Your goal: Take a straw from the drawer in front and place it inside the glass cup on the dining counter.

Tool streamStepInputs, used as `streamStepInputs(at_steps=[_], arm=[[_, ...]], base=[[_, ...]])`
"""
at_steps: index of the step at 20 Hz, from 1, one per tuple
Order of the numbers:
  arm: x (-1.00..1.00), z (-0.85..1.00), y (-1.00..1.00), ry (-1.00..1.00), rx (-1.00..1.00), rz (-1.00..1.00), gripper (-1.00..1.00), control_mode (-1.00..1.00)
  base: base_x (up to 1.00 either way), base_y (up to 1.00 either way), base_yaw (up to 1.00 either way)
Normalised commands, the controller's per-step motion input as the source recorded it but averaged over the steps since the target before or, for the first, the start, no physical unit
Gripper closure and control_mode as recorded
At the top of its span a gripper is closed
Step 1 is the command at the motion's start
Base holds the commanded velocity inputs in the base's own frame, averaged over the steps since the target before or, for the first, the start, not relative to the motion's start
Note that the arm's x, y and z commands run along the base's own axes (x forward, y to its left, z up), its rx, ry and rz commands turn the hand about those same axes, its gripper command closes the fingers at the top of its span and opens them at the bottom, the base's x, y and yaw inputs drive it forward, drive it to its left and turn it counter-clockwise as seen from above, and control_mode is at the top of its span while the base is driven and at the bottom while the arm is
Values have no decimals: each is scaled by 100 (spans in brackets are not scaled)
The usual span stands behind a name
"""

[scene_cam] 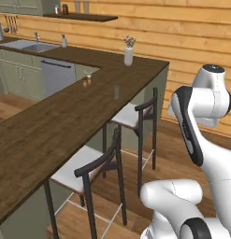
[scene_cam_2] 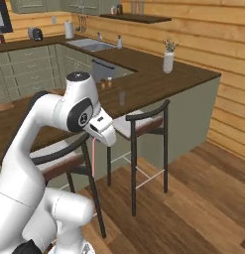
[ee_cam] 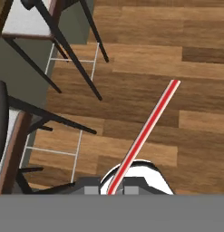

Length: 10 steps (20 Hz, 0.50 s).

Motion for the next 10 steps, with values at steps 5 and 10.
streamStepInputs(at_steps=[5, 10], arm=[[0, 0, 0, 0, 0, 0, 100, 100], [0, 0, 0, 0, 0, 0, 100, 100]], base=[[29, -92, 45], [19, -87, 48]])
